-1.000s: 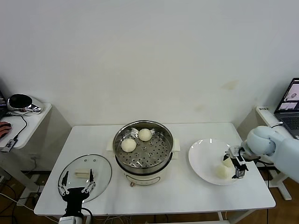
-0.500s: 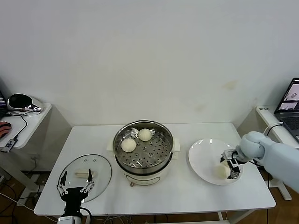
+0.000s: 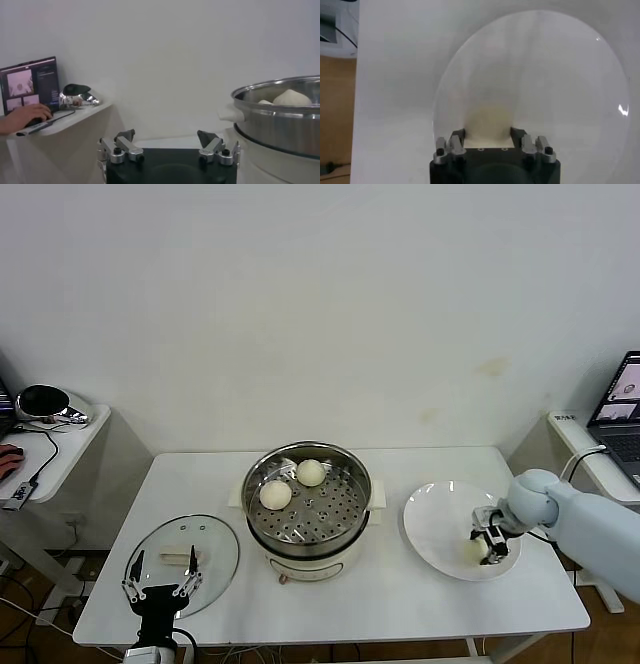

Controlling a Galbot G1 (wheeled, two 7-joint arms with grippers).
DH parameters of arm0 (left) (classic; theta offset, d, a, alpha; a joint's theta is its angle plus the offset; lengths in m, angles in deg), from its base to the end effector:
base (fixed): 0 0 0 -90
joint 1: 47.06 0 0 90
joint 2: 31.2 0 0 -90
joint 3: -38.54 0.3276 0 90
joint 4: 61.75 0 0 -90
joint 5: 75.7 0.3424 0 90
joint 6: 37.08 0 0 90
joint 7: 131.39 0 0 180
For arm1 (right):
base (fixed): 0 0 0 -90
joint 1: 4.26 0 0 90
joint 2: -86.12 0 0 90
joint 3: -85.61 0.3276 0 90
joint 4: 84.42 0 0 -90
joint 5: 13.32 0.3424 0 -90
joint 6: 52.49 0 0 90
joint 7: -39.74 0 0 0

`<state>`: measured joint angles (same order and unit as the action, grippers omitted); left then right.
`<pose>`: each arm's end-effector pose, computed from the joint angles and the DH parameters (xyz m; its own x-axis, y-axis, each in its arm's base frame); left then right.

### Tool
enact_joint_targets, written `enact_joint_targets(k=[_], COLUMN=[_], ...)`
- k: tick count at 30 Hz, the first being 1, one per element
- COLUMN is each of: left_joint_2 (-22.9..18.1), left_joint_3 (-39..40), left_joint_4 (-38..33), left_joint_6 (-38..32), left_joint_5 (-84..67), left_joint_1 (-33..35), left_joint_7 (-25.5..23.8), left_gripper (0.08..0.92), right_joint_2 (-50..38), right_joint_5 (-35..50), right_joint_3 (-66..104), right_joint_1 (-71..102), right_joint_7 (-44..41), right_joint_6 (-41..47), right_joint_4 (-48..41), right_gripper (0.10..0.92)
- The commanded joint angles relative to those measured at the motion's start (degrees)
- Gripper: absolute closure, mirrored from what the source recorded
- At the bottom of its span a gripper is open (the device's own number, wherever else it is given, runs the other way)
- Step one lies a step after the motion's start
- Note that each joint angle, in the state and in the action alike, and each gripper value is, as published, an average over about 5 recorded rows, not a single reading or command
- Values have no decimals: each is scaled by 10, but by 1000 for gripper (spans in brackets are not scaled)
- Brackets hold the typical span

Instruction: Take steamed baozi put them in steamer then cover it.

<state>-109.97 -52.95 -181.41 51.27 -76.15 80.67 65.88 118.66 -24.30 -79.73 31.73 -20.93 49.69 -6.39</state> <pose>0.1412 0.0384 -0.3035 -0.9744 -0.2159 0.0627 -0.2008 0.9612 0.1894 0.4443 -0.1617 -0.2179 -0.1600 -0.0244 0.9868 -0.9778 -0.1332 -0.1618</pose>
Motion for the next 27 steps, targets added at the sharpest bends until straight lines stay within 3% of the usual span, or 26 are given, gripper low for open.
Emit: enact_joint_targets(k=[1, 11, 20, 27], left_joint_2=[1, 5, 10, 9], left_joint_3=[0, 2, -1, -7], left_joint_4=[1, 0, 5, 5], left_joint_6=[0, 1, 1, 1], left_joint_5=[0, -3, -12, -14], left_joint_1=[0, -7, -13, -17], left_joint_7=[0, 0, 0, 1], left_gripper=[177, 177, 177, 177], right_joint_2=[3, 12, 138, 236], right_joint_5=[5, 102, 209, 275], right_joint_3=[3, -84, -225, -254], right_joint_1=[-10, -246, -483, -499], right_joint_7=[-6, -27, -26, -5], right_joint_6=[0, 0, -15, -52], right_joint_4=[-3, 9, 13, 57], right_gripper=[538, 542, 533, 533])
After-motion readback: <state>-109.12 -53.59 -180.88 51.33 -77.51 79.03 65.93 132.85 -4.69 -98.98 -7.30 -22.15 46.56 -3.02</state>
